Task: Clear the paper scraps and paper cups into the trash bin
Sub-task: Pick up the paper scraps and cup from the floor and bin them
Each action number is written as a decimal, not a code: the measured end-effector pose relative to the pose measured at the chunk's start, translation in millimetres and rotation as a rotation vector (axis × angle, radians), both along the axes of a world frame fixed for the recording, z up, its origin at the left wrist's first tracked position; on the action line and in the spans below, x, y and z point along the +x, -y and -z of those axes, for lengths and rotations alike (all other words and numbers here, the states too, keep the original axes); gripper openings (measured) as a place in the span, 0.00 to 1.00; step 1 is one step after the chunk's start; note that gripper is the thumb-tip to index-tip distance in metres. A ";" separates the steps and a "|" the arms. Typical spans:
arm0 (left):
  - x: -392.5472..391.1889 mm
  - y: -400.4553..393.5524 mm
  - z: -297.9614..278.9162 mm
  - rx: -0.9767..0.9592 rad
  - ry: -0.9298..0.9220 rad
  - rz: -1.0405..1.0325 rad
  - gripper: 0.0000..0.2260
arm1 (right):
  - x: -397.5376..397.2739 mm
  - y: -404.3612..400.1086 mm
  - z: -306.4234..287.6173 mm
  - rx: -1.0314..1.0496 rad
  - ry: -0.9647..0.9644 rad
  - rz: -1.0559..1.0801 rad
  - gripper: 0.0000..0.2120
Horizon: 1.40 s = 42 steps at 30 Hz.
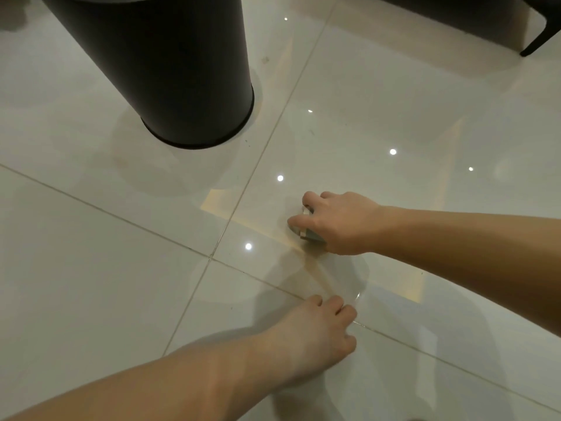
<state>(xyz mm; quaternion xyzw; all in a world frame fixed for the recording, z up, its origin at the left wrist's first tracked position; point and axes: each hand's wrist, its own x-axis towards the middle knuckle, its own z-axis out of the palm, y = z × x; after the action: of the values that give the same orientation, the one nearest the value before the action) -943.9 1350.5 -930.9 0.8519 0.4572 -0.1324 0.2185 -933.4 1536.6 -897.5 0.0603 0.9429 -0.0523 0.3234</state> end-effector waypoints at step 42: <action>-304.5 -102.5 -460.5 0.259 0.146 -1.124 0.11 | -208.7 -78.5 -451.8 -0.056 -0.197 0.071 0.25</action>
<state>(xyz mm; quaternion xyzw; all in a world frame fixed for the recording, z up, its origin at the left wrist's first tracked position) -1248.5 1453.0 -470.5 0.5052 0.8355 0.1199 0.1800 -1142.1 1615.1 -445.7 0.0791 0.9655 -0.0959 0.2288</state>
